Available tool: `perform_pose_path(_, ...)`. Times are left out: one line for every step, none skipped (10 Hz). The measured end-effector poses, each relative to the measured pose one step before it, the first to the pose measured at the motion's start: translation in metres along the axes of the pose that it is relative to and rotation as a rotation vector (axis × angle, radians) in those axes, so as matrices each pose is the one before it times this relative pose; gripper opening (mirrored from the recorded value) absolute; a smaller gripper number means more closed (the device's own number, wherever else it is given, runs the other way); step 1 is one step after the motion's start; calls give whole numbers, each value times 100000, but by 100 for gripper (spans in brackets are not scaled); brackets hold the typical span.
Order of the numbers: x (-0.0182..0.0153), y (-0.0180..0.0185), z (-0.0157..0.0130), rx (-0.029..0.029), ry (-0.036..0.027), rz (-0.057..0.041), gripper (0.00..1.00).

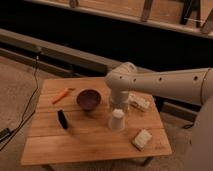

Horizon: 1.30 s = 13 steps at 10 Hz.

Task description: Place the ceramic cup over the eraser

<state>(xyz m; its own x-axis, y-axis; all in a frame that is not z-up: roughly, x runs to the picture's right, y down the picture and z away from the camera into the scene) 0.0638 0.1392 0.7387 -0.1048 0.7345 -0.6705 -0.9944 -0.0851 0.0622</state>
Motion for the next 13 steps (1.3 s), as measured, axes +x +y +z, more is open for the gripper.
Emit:
perform_pose_path(-235, -188, 455, -699, 283, 726, 65)
perform_pose_path(-284, -138, 387, -1167, 10, 650, 65)
perform_pose_path(-229, -201, 256, -725, -62, 533, 65)
perform_pose_path(-256, -467, 465, -826, 355, 814, 65)
perform_pose_path(-218, -309, 412, -794, 415, 447, 65)
perform_pose_path(-174, -47, 383, -908, 489, -80, 65)
perform_pose_path(-104, 61, 532, -751, 975, -784, 65)
perform_pose_path(-48, 433, 402, -413, 758, -1897, 65)
perform_pose_path(102, 780, 375, 6, 1126, -2925, 65)
perform_pose_path(77, 389, 207, 298, 748, -1495, 63)
perform_pose_path(88, 554, 343, 621, 1443, -2470, 51)
perform_pose_path(-47, 68, 124, 108, 376, -477, 43)
perform_pose_path(-46, 187, 127, 348, 643, -830, 33)
